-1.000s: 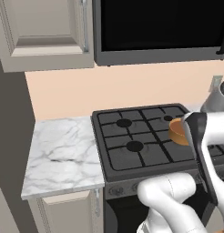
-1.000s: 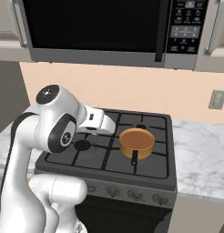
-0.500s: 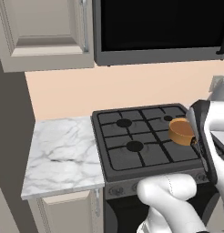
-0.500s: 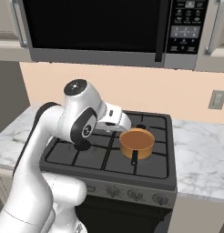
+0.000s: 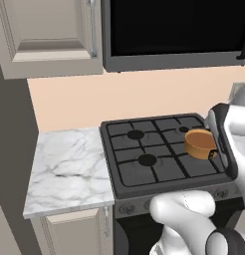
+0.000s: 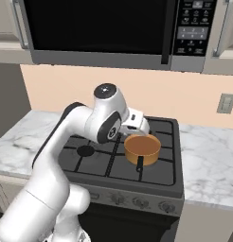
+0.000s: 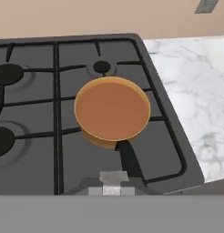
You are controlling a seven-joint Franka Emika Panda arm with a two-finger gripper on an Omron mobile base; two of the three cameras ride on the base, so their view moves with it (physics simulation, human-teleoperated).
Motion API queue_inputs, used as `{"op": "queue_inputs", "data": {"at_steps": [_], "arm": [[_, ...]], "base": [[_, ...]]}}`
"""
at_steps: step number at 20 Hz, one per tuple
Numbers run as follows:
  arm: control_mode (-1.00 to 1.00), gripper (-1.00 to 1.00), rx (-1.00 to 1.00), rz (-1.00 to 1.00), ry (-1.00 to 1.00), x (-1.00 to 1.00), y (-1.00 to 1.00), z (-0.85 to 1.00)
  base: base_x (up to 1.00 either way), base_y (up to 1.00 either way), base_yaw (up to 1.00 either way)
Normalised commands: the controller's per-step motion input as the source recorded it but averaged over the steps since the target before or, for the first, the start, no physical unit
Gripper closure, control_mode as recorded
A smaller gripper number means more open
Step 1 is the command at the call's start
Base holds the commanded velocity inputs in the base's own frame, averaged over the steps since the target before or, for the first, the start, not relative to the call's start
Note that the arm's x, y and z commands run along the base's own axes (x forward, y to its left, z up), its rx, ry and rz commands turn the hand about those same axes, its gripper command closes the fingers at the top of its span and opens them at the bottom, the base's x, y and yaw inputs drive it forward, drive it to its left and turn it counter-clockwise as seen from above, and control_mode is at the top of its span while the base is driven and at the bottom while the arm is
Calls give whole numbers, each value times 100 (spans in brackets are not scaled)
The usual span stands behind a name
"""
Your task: Pick up the sugar cube(s) and place them in the saucepan with hot chocolate.
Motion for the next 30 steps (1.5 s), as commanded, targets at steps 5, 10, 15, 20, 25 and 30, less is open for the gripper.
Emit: {"op": "queue_inputs", "data": {"at_steps": [5, 10, 15, 20, 25, 30], "arm": [[-100, 100, 0, 0, 11, 53, -13, -21], [-100, 100, 0, 0, 13, 31, -3, -35], [-100, 100, 0, 0, 16, 18, 0, -50], [-100, 100, 4, 3, 7, 14, -4, -42], [-100, 100, 7, 4, 5, 6, -3, -35], [-100, 100, 8, 4, 11, 25, -4, -17]], "base": [[0, 0, 0], [0, 0, 0], [0, 0, 0], [0, 0, 0], [0, 0, 0], [0, 0, 0]]}}
